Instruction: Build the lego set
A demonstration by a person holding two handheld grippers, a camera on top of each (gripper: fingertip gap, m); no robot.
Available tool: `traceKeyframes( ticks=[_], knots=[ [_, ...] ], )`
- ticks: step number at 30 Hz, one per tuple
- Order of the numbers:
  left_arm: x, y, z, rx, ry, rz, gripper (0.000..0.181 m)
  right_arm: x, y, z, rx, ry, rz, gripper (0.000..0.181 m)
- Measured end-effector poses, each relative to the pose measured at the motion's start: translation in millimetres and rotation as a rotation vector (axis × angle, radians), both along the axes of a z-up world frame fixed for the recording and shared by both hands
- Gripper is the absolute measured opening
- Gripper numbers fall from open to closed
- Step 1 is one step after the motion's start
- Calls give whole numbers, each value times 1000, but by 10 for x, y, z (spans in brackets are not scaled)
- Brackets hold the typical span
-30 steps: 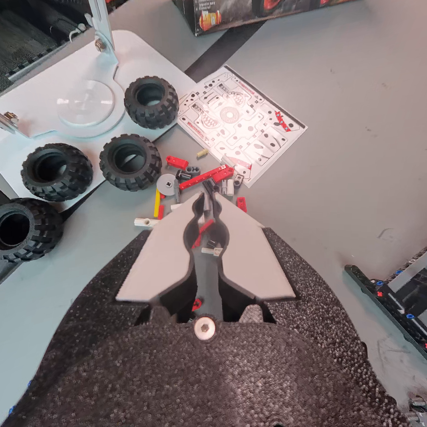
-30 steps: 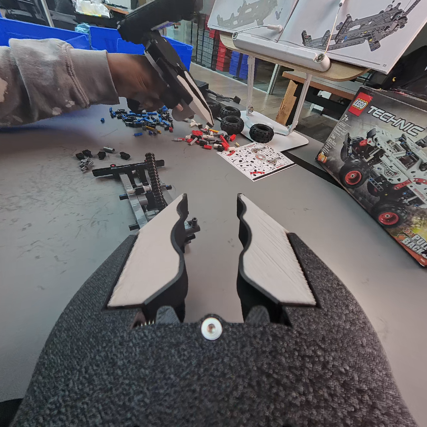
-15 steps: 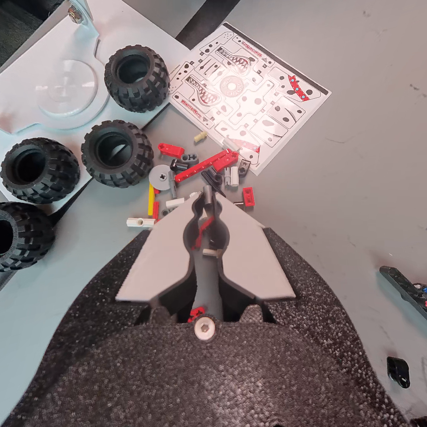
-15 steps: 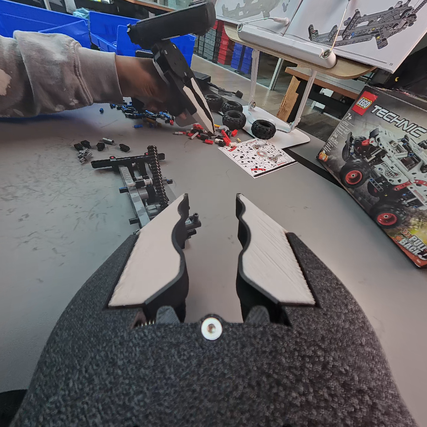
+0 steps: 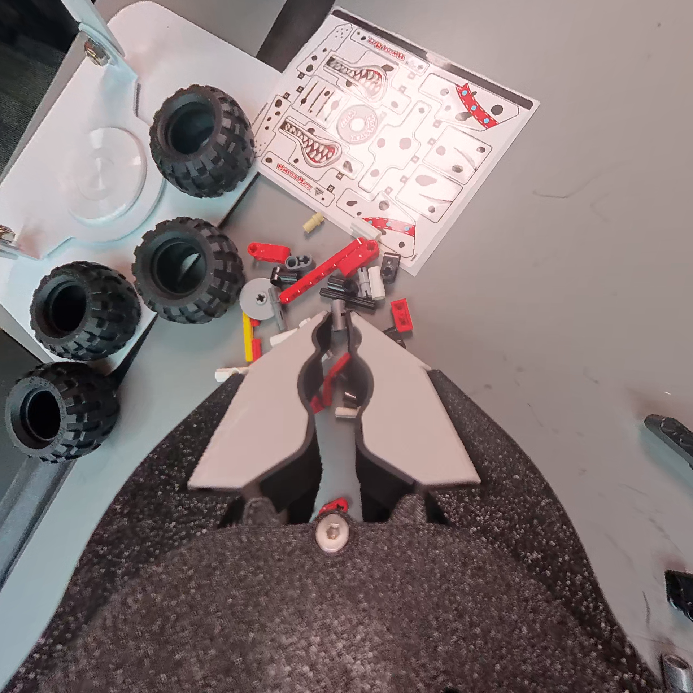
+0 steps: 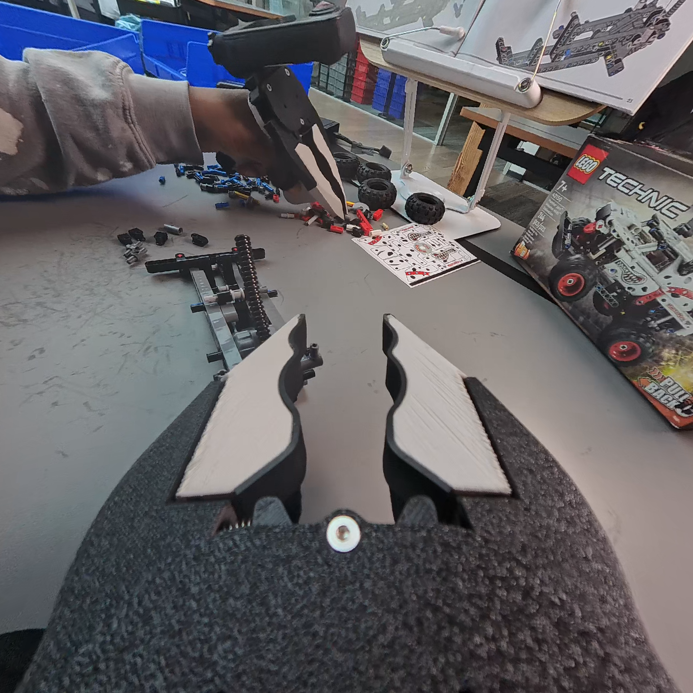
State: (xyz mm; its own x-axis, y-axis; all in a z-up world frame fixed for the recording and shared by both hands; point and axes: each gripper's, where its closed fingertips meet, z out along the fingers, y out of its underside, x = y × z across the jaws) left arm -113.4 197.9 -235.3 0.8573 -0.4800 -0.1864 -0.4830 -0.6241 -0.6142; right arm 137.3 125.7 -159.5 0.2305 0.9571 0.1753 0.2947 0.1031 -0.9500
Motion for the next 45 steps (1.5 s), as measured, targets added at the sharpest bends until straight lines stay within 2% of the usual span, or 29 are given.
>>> traceKeyframes(
  ticks=[2,5,9,11,14,16,19,21,29,35,39,42,45],
  knots=[
    [22,5,101,51,-34,-2,9,10,13,2,-1,1,-6,40],
    [140,-85,506,142,-209,-27,9,18,16,13,1,4,-9,40],
    [252,-502,972,183,-345,-79,9,7,-5,14,7,1,-1,40],
    [294,-785,937,150,-313,-91,9,2,-18,13,9,0,5,40],
    [395,-1257,613,50,-215,-128,9,-9,-40,12,6,2,15,40],
    [387,-1511,369,-4,-169,-107,11,-22,-53,-2,4,-2,21,40],
    [189,-1755,81,-30,-11,-53,9,-40,-65,-19,12,-14,22,40],
    [203,-1871,-9,-51,-17,-60,9,-44,-62,-28,15,-21,19,40],
    [478,-2035,-20,-110,-153,-159,9,-37,-37,-38,17,-29,0,40],
    [487,-2036,-20,-106,-193,-155,9,-44,-49,-43,20,-33,6,40],
    [447,-2012,15,-90,-209,-133,22,-35,-49,-35,17,-27,9,40],
    [412,-1948,208,-26,-301,-90,28,-28,-48,-37,20,-28,9,40],
    [267,-1853,624,126,-373,-15,29,-23,-46,-38,21,-30,9,40]
  ],
)
